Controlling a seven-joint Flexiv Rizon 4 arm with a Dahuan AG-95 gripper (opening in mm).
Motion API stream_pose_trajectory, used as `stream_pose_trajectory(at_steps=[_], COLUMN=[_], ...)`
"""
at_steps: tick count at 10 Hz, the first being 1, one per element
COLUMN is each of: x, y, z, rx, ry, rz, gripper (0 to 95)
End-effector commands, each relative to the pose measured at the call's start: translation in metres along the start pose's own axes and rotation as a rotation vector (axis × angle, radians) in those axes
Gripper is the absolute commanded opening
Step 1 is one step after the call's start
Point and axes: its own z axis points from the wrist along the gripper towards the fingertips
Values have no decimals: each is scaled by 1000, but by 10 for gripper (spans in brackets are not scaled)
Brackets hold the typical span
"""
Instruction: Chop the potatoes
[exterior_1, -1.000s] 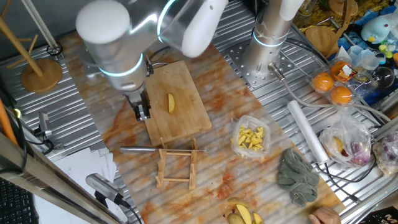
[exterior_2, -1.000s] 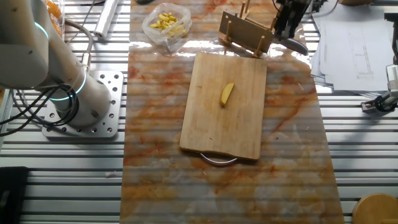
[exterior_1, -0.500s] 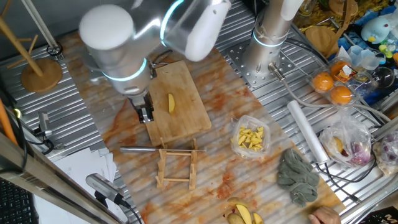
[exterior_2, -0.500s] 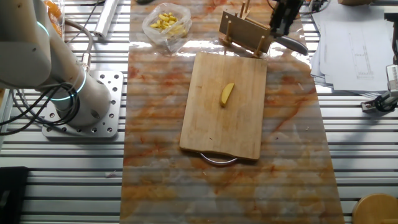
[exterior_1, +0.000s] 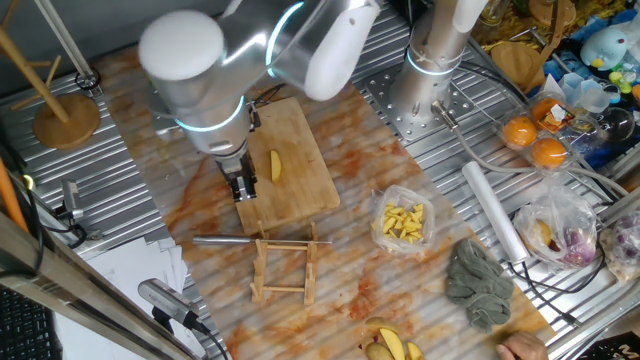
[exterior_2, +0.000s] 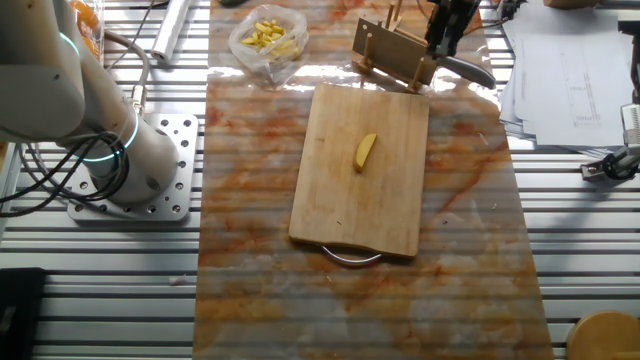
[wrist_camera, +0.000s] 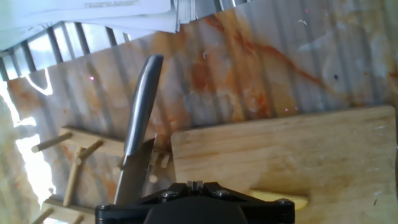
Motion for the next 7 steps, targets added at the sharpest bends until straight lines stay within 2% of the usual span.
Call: stream_pose_trajectory(at_steps=[1, 2, 3, 4, 7], x=[1, 1, 1, 1, 1], y=[-3, -3, -3, -3, -3], z=[-1, -1, -1, -1, -1], rx=[2, 14, 20, 16, 3], ry=[-14, -21, -13, 3, 17], rz=[-2, -8, -24, -52, -95], gripper=[0, 0, 0, 0, 0])
